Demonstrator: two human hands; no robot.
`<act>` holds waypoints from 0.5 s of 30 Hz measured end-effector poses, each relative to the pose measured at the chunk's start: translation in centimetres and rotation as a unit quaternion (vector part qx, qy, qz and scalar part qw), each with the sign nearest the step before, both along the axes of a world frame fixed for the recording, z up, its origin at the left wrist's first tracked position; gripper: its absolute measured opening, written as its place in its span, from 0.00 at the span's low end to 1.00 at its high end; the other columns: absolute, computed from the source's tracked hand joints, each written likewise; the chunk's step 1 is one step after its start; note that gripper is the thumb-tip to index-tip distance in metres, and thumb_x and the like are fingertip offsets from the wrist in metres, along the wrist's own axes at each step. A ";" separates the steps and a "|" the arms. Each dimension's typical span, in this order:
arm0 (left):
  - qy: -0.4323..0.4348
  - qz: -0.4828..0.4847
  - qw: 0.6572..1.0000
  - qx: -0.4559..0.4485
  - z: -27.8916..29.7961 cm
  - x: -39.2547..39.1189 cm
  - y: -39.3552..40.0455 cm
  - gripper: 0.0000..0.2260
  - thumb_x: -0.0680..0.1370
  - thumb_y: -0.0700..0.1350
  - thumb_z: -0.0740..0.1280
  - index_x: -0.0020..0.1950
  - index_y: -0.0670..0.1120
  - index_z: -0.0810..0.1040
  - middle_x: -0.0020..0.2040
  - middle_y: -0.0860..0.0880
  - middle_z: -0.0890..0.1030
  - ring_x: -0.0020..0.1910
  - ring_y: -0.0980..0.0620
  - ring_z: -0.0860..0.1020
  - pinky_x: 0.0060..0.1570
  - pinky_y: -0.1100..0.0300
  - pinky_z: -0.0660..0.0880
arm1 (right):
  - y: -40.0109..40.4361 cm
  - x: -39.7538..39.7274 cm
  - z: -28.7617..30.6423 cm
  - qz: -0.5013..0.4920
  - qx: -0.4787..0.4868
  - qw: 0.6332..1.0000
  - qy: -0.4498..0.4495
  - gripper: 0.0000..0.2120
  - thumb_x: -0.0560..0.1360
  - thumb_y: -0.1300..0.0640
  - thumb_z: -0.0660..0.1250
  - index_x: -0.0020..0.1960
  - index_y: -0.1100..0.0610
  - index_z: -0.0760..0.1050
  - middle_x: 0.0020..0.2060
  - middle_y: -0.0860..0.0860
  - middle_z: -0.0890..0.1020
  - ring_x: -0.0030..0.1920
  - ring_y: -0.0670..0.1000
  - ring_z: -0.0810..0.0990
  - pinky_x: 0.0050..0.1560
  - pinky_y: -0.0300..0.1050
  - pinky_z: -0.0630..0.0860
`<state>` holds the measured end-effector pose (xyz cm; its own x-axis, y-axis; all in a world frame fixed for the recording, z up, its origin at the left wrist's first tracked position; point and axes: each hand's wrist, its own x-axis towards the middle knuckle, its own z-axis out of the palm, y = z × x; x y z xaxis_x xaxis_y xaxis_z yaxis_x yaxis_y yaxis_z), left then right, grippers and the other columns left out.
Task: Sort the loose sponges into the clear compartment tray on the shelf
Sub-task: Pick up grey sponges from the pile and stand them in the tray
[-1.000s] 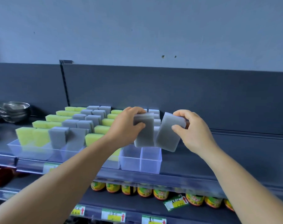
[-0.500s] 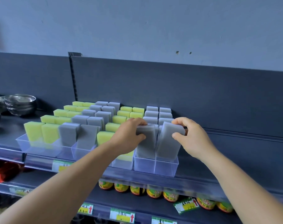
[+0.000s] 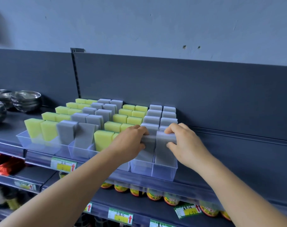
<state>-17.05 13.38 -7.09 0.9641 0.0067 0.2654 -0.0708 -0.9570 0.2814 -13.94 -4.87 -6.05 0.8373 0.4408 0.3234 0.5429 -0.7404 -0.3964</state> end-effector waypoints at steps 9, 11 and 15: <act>-0.018 -0.025 0.996 0.084 -0.1 0.0 -0.1 0.22 0.76 0.45 0.66 0.70 0.50 0.69 0.67 0.52 0.71 0.66 0.49 0.68 0.62 0.55 0.69 | 0.5 0.7 -1.2 -0.009 -0.088 0.995 -0.036 0.15 0.77 0.58 0.64 0.63 0.53 0.69 0.61 0.50 0.72 0.59 0.54 0.71 0.51 0.44 0.70; -0.021 -0.018 0.994 0.102 -0.1 -0.1 -0.2 0.21 0.77 0.45 0.65 0.70 0.50 0.70 0.66 0.51 0.72 0.65 0.49 0.69 0.61 0.53 0.70 | 0.2 0.8 -1.1 -0.006 -0.089 0.995 -0.045 0.16 0.77 0.55 0.65 0.63 0.53 0.70 0.61 0.49 0.72 0.61 0.52 0.69 0.53 0.44 0.70; -0.016 0.009 0.996 0.088 -0.1 -0.2 -0.5 0.19 0.76 0.43 0.66 0.67 0.48 0.73 0.64 0.49 0.75 0.63 0.48 0.71 0.57 0.51 0.73 | -0.2 0.9 -1.2 0.005 -0.070 0.996 -0.048 0.17 0.76 0.53 0.66 0.64 0.52 0.71 0.63 0.47 0.73 0.62 0.51 0.70 0.52 0.40 0.66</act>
<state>-17.23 12.92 -7.17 0.9553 -0.0258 0.2944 -0.0597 -0.9925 0.1066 -13.05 -5.06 -7.26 0.8012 0.4955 0.3355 0.5806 -0.7794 -0.2356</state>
